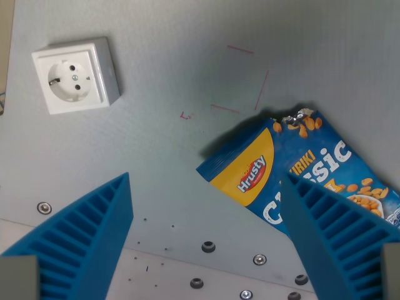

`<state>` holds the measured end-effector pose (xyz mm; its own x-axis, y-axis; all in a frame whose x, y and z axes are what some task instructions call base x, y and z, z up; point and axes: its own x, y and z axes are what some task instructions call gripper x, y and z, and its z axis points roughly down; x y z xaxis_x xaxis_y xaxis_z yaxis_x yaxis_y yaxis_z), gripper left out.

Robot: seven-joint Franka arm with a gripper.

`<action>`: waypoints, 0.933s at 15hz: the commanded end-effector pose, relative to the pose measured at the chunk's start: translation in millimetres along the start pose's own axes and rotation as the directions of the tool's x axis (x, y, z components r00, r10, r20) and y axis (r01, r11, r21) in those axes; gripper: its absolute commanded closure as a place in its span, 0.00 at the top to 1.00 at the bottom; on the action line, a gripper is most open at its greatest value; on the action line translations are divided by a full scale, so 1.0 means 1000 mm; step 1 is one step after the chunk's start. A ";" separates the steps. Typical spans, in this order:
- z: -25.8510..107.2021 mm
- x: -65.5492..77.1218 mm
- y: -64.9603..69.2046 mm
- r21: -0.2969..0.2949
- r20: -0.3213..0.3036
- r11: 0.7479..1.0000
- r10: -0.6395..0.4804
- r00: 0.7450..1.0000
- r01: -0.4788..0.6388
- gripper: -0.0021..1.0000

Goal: Rotate around base negative z

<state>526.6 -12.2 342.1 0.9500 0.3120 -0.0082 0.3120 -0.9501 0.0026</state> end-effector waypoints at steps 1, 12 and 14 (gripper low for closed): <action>-0.002 0.000 0.000 -0.001 -0.004 1.000 0.013 1.000 -0.013 1.00; -0.002 0.000 0.000 0.001 -0.004 0.987 0.159 0.987 -0.159 1.00; -0.002 0.000 0.000 0.001 -0.004 0.983 0.185 0.983 -0.185 1.00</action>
<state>526.6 -12.2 342.1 0.9719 0.2353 -0.0080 0.2353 -0.9719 0.0032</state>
